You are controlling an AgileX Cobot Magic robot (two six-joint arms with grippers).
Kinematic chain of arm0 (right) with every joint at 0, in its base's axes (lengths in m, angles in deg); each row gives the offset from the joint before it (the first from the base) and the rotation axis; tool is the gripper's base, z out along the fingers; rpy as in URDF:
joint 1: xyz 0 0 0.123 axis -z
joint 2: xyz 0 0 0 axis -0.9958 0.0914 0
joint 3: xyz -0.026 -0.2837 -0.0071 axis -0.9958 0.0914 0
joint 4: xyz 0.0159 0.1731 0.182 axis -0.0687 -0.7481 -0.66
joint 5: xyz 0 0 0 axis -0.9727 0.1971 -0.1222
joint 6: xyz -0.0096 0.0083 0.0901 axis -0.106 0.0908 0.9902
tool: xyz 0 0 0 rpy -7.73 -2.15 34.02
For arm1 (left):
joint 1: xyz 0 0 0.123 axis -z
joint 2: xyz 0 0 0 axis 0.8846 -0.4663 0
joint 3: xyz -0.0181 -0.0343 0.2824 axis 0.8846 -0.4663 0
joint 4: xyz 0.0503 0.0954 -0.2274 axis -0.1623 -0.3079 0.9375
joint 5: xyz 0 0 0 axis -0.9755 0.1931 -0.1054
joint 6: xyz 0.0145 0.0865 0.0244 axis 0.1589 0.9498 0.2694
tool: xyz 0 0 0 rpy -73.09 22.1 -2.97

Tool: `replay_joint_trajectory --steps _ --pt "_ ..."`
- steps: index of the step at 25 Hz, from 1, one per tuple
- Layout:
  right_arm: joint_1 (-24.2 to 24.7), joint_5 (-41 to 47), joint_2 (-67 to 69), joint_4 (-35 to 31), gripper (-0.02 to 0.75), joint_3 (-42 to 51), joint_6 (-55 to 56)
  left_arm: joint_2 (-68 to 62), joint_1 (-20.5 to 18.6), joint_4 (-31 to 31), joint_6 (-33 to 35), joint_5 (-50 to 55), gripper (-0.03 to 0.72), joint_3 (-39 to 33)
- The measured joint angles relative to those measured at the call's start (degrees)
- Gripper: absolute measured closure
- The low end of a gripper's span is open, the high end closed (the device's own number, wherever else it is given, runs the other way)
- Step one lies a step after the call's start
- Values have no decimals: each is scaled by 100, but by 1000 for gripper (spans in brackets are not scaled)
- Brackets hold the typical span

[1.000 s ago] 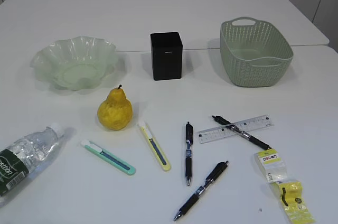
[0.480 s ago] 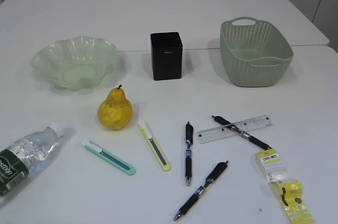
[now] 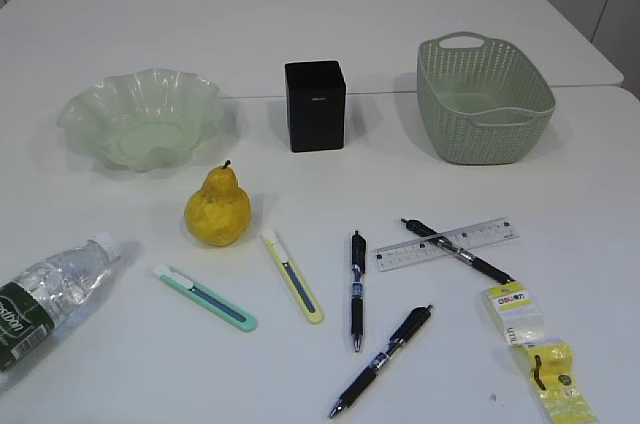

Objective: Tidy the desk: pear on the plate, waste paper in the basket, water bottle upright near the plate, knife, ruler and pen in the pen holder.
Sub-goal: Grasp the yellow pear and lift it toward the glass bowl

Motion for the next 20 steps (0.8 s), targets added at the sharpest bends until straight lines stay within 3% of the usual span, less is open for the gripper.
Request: replay_joint_trajectory --steps 12,20 --pt "0 -25 0 0 197 -12 0 0 21 0 0 -7 233 0" --pt "0 -643 0 -10 197 -121 0 0 42 0 0 -359 233 93"
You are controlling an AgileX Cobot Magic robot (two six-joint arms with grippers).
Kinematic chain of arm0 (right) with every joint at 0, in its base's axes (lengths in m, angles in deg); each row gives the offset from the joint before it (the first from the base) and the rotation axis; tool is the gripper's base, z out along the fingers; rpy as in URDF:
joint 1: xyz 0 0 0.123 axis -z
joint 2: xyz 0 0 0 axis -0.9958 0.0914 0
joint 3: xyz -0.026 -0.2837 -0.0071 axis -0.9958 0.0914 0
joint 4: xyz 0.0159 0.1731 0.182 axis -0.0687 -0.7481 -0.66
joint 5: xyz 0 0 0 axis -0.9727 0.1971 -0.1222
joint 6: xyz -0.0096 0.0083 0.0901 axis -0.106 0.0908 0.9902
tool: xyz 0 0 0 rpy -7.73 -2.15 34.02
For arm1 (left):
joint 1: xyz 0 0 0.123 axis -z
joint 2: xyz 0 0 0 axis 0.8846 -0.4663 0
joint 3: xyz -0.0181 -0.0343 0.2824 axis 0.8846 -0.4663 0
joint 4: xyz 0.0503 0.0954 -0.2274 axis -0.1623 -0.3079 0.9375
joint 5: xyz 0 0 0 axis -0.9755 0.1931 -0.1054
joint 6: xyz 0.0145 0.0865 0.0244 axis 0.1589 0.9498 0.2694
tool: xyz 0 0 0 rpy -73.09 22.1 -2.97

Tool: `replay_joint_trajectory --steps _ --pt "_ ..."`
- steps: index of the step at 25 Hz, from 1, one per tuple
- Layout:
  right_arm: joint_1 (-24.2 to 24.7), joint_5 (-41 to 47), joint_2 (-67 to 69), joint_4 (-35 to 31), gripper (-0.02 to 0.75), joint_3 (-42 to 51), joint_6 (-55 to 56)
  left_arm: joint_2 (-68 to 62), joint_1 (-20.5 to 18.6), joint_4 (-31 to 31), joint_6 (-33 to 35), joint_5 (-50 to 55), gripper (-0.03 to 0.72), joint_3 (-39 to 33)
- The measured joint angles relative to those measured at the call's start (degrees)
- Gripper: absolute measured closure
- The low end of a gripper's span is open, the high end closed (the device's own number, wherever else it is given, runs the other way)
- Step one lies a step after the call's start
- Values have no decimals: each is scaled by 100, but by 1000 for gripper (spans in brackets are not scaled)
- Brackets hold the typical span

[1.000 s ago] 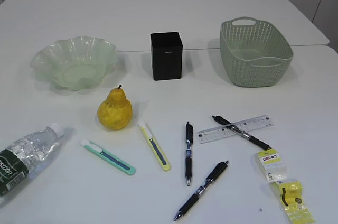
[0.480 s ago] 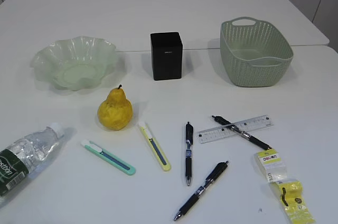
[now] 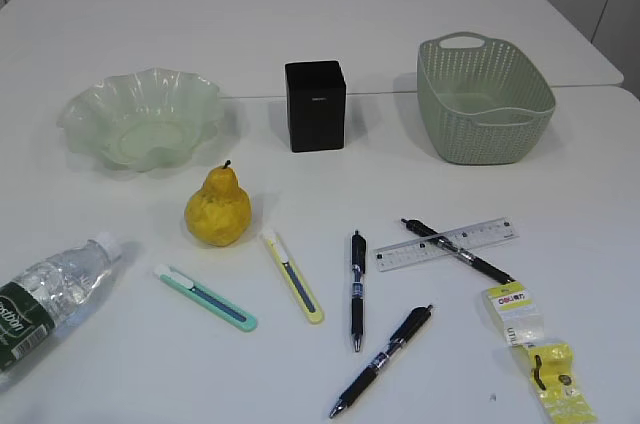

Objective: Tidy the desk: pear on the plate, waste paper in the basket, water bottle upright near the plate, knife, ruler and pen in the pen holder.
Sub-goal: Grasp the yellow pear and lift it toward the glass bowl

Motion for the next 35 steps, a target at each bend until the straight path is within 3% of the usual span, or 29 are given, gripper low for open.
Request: replay_joint_trajectory --steps 6,14,23,29,35 --pt "0 -158 0 0 197 0 -12 0 0 11 0 -859 233 21" --pt "0 -676 351 0 197 0 -334 -100 0 204 0 -1183 233 21" --pt "0 -1145 1319 0 197 -374 -773 -1077 0 640 65 -1330 233 62" --pt "0 -1499 1728 0 197 -400 -947 -1651 0 730 272 -1342 234 503" --pt "0 -1593 2473 12 197 -535 -1140 -2468 273 768 360 -1592 234 824"
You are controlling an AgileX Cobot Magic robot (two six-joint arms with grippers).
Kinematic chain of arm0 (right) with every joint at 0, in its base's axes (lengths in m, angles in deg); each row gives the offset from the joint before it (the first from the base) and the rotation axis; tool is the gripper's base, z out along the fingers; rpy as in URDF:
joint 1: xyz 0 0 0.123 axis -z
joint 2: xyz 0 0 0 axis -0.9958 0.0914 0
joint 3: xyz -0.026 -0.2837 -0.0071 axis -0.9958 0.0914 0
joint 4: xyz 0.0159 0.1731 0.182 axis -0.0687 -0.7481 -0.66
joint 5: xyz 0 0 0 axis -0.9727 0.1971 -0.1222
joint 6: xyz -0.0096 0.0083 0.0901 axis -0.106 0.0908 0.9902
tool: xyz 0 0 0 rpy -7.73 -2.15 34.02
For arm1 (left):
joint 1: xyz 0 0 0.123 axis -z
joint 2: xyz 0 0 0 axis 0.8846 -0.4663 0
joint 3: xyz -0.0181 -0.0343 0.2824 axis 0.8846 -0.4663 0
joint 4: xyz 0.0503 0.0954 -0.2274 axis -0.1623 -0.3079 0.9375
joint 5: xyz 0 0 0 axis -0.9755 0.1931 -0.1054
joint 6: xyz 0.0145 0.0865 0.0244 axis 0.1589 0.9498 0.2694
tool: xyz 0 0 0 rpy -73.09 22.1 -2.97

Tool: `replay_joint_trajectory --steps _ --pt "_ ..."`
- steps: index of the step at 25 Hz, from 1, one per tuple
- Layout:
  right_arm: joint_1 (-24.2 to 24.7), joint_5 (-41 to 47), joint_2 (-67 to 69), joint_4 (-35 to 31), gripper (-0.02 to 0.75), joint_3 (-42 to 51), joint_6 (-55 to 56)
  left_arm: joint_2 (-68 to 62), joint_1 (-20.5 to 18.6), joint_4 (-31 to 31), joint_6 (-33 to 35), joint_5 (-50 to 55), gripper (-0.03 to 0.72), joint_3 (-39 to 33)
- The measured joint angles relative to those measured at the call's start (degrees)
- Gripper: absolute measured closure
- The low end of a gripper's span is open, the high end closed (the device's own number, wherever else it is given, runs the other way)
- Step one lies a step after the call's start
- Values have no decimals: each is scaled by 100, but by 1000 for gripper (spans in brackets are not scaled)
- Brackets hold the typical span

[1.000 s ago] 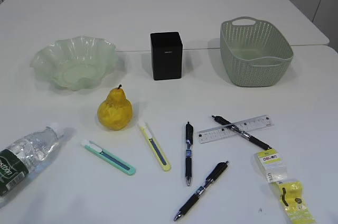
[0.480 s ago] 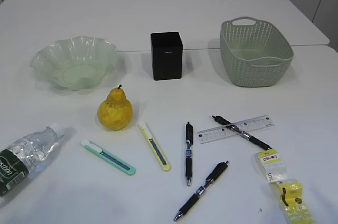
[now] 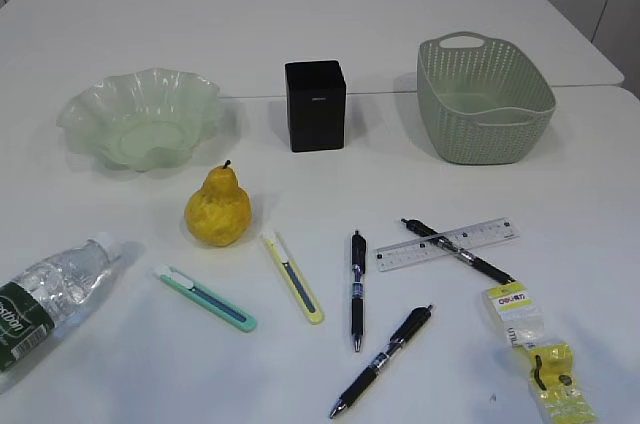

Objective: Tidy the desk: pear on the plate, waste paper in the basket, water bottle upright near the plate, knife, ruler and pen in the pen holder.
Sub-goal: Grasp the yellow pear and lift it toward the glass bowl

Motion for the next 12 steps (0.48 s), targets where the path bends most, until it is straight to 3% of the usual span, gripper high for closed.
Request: replay_joint_trajectory --steps 12 --pt "0 -327 955 18 197 -234 -42 -1491 48 426 319 -144 234 612"
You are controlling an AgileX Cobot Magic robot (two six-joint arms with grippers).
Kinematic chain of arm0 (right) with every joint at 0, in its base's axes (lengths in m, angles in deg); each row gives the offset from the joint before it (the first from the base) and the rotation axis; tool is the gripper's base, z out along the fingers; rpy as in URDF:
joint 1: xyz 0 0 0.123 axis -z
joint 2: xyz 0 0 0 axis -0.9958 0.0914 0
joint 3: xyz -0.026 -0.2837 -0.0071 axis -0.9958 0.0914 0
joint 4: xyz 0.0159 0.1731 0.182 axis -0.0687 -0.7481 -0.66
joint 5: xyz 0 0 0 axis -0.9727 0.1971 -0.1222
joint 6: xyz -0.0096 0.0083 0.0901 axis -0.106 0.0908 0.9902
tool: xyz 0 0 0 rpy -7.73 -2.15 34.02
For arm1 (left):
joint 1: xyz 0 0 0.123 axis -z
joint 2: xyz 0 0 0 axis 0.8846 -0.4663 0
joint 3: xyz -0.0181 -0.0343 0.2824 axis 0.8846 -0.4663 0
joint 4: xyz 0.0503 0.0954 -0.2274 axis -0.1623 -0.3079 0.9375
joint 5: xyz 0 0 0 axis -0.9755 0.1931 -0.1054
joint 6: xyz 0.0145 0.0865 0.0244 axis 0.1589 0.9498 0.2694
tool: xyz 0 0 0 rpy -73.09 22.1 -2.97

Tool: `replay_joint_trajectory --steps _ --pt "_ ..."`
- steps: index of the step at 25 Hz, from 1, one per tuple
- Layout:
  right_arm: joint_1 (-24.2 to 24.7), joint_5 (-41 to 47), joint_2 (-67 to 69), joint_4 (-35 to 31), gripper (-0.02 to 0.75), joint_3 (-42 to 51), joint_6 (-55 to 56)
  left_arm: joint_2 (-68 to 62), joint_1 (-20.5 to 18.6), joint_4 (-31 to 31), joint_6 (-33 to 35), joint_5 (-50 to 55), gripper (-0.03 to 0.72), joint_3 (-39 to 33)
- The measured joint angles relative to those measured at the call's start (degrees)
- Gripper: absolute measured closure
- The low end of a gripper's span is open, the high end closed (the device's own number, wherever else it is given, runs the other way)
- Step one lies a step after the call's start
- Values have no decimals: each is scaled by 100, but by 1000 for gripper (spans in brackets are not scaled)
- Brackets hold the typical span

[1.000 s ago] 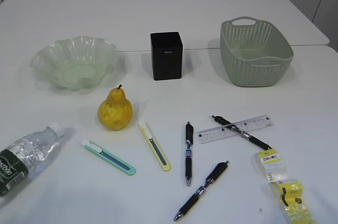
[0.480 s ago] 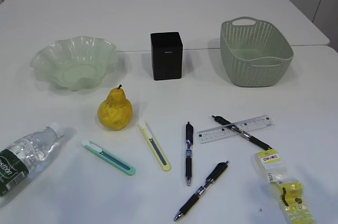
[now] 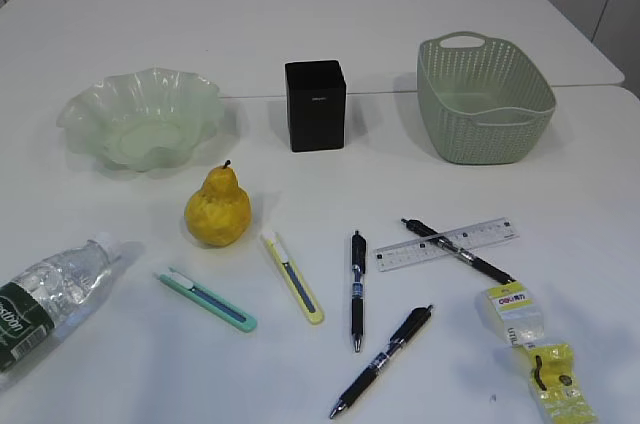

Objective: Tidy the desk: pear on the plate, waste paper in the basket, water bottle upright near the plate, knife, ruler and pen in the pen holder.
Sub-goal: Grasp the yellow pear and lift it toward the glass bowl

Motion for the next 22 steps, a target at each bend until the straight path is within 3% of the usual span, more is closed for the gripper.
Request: replay_joint_trajectory --steps 6,14,22 --pt "0 -75 22 18 197 0 -3 -792 8 803 474 -21 234 397" --pt "0 -96 39 33 197 0 -3 -2130 28 1229 771 498 234 1514" --pt "0 -96 39 42 197 0 -3 -3130 955 1086 1200 657 234 2387"
